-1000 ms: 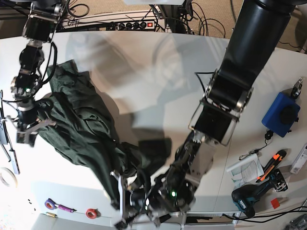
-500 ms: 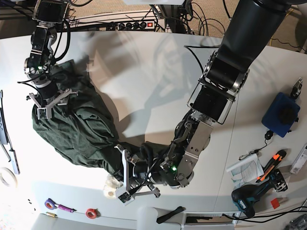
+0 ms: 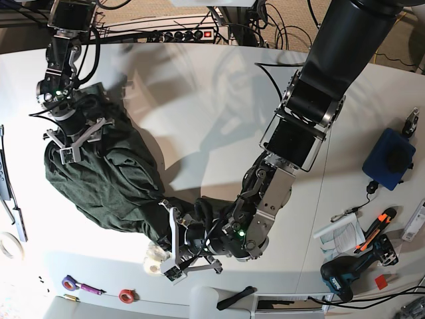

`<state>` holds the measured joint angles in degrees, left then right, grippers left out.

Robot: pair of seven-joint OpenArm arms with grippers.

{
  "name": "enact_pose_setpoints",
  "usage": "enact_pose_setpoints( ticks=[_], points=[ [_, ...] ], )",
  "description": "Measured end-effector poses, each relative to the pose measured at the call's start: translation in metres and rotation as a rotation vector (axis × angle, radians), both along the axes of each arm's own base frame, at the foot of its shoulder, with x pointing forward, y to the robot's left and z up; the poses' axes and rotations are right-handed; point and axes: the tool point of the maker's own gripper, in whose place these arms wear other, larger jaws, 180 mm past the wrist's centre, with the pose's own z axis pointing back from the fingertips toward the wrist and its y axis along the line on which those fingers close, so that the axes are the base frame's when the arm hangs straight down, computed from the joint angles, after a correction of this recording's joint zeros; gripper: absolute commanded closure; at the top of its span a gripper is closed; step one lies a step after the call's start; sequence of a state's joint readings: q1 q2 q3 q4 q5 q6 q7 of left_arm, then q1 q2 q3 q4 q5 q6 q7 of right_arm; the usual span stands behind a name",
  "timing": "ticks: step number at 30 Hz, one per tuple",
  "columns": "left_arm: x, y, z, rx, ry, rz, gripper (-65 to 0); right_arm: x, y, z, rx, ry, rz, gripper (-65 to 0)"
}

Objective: Layout the t-shirt on the table in an organized manner, then fold the t-shirt properly
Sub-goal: 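Grasp the shirt edge with the right gripper while left holds fabric, then release with the left gripper and move it to the shirt's bunched top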

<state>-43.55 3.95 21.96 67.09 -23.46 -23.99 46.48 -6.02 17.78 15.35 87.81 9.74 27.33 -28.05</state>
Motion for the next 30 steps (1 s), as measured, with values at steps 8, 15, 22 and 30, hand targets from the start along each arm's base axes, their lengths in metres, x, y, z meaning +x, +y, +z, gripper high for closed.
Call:
enact_pose_setpoints(
  ticks=[8, 15, 22, 30],
  points=[
    [0.0, 0.0, 0.0, 0.0, 0.0, 0.0, 0.0, 0.0, 0.029, -0.01, 0.025, 0.023, 0.072, -31.5],
    [0.0, 0.0, 0.0, 0.0, 0.0, 0.0, 0.0, 0.006, 0.013, -0.003, -0.019, -0.027, -0.008, -31.5],
    [0.0, 0.0, 0.0, 0.0, 0.0, 0.0, 0.0, 0.011, 0.008, 0.005, -0.02, -0.072, -0.041, -31.5],
    [0.0, 0.0, 0.0, 0.0, 0.0, 0.0, 0.0, 0.006, 0.003, -0.004, -0.03, -0.014, -0.068, -22.9]
  ],
)
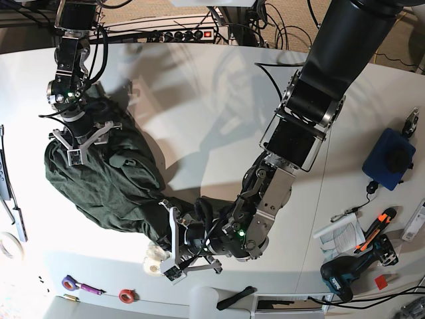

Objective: Layout the t-shirt on the table in an organized manner, then fold the t-shirt properly
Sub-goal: 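Release with the left gripper and move it to the shirt's bunched top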

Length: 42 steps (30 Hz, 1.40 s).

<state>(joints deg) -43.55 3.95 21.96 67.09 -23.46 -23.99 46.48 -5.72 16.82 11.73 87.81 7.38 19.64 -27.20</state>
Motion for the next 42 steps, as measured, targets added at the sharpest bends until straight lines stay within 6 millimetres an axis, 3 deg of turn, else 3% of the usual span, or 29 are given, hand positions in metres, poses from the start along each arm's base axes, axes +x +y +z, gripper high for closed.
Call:
enact_pose_setpoints(
  ticks=[3, 5, 7, 12, 14, 19, 22, 24, 25, 27, 28, 29, 33, 36, 38, 40, 42],
  points=[
    [0.0, 0.0, 0.0, 0.0, 0.0, 0.0, 0.0, 0.0, 0.0, 0.0, -0.002, 0.0, 0.001, -5.7],
    [0.0, 0.0, 0.0, 0.001, 0.0, 0.0, 0.0, 0.004, -0.002, 0.004, -0.039, -0.016, 0.01, 0.0],
    [0.0, 0.0, 0.0, 0.0, 0.001, 0.0, 0.0, 0.015, -0.009, 0.017, -0.101, -0.04, 0.017, 0.0],
    [0.0, 0.0, 0.0, 0.0, 0.001, 0.0, 0.0, 0.061, -0.03, 0.084, -0.167, -0.198, -0.001, 0.0],
    [0.0, 0.001, -0.001, 0.002, 0.001, 0.001, 0.0, 0.072, -0.033, 0.101, -0.177, -0.234, -0.005, 0.0],
    [-0.001, 0.005, -0.007, 0.009, 0.012, 0.007, 0.0, 0.092, -0.058, 0.15, -0.317, -0.317, -0.069, 0.0],
    [-0.009, 0.004, -0.022, 0.009, 0.047, 0.006, 0.0, 0.096, -0.081, 0.184, -0.372, -0.387, -0.148, 0.0],
    [-0.016, 0.004, -0.034, 0.01, 0.073, 0.004, 0.0, 0.095, -0.092, 0.195, -0.396, -0.401, -0.175, 0.0],
    [-0.021, 0.003, -0.039, 0.018, 0.076, -0.02, -7.5, 0.096, -0.094, 0.198, -0.402, -0.405, -0.176, 0.0],
    [-0.03, 0.002, -0.049, 0.034, 0.101, -0.049, -32.0, 0.095, -0.096, 0.201, -0.412, -0.406, -0.174, 0.0],
    [-0.033, 0.004, -0.055, 0.047, 0.121, -0.044, -40.9, 0.095, -0.097, 0.201, -0.414, -0.405, -0.174, 0.0],
    [-0.035, 0.007, -0.063, 0.066, 0.148, -0.026, -44.4, 0.095, -0.097, 0.2, -0.414, -0.398, -0.177, 0.0],
    [-0.052, 0.014, -0.081, 0.13, 0.247, -0.058, -42.0, 0.092, -0.106, 0.204, -0.481, -0.383, -0.187, 0.0],
    [-0.077, 0.0, -0.071, 0.05, 0.343, -0.169, -40.9, 0.091, -0.114, 0.204, -0.494, -0.372, -0.196, 0.0],
    [-0.102, -0.016, -0.054, -0.052, 0.398, -0.3, -40.3, 0.091, -0.117, 0.196, -0.488, -0.352, -0.201, 0.0],
    [-0.125, -0.027, -0.046, -0.1, 0.401, -0.413, -35.2, 0.091, -0.121, 0.187, -0.479, -0.329, -0.205, 0.0],
    [-0.145, -0.037, -0.05, -0.148, 0.418, -0.473, -30.3, 0.09, -0.127, 0.175, -0.471, -0.298, -0.215, 0.0]
  ],
)
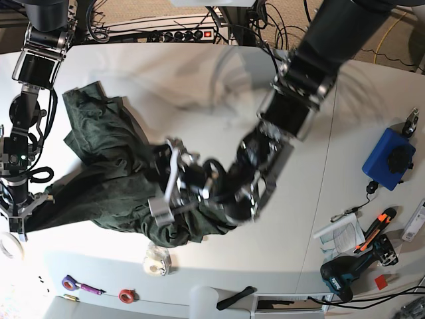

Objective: Layout the t-shirt on the table in an organized manner, then fold the t-shirt properly
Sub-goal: 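Release with the left gripper and move it to the shirt's bunched top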

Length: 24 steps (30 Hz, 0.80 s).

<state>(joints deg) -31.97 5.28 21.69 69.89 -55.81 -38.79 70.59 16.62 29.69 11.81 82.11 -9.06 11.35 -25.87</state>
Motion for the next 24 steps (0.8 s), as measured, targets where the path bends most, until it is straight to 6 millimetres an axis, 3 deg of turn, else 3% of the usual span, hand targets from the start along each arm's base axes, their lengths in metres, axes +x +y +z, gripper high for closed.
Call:
enact_pose_setpoints(
  ticks=[3, 5, 8, 16, 20, 24],
  points=[
    [-0.027, -0.015, -0.017, -0.041, 0.068, -0.011, -28.5, -0.002, -0.007, -0.018, 0.019, 0.039, -0.015, 0.0],
    [-0.029, -0.02, -0.026, -0.055, 0.055, 0.032, -28.5, -0.002, -0.009, -0.022, 0.022, 0.048, -0.02, 0.0],
    [-0.028, -0.031, -0.044, 0.001, -0.08, 0.055, -28.5, -0.002, -0.009, -0.021, 0.022, 0.044, -0.019, 0.0],
    [-0.077, -0.073, -0.081, 0.138, -0.322, -0.054, -34.7, -0.001, -0.008, -0.02, 0.021, 0.042, -0.016, 0.0],
    [-0.073, -0.078, -0.096, 0.222, -0.508, -0.024, -34.8, -0.001, -0.009, -0.02, 0.021, 0.043, -0.019, 0.0],
    [-0.075, -0.083, -0.095, 0.211, -0.548, -0.016, -34.8, -0.001, -0.008, -0.02, 0.021, 0.042, -0.018, 0.0]
  ],
)
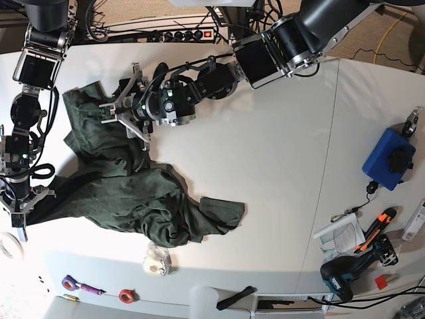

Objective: Layout the t-shirt on the table in an organized manner, then fold the t-shirt properly
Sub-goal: 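Release with the left gripper and move it to the shirt's bunched top, then grasp the shirt fabric with the left gripper and pull it toward the blue box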

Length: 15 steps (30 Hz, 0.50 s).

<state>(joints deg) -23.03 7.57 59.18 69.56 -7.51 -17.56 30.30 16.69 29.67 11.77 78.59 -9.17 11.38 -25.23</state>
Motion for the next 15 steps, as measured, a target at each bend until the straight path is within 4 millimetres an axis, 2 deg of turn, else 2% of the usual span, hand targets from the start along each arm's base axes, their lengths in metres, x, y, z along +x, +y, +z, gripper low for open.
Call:
enact_pose_setpoints(
  ticks=[5, 11, 15],
  points=[
    [-0.001, -0.003, -0.003, -0.037, -0.003, -0.005, -34.8, 0.0, 0.0, 0.0, 0.0, 0.001, 0.0, 0.0],
    [0.015, -0.001, -0.012, -0.089, -0.016, 0.081, -34.8, 0.0, 0.0, 0.0, 0.0, 0.001, 0.0, 0.0],
    [0.017, 0.001, -0.022, -0.108, -0.001, 0.088, -34.7, 0.0, 0.0, 0.0, 0.0, 0.001, 0.0, 0.0]
  ],
)
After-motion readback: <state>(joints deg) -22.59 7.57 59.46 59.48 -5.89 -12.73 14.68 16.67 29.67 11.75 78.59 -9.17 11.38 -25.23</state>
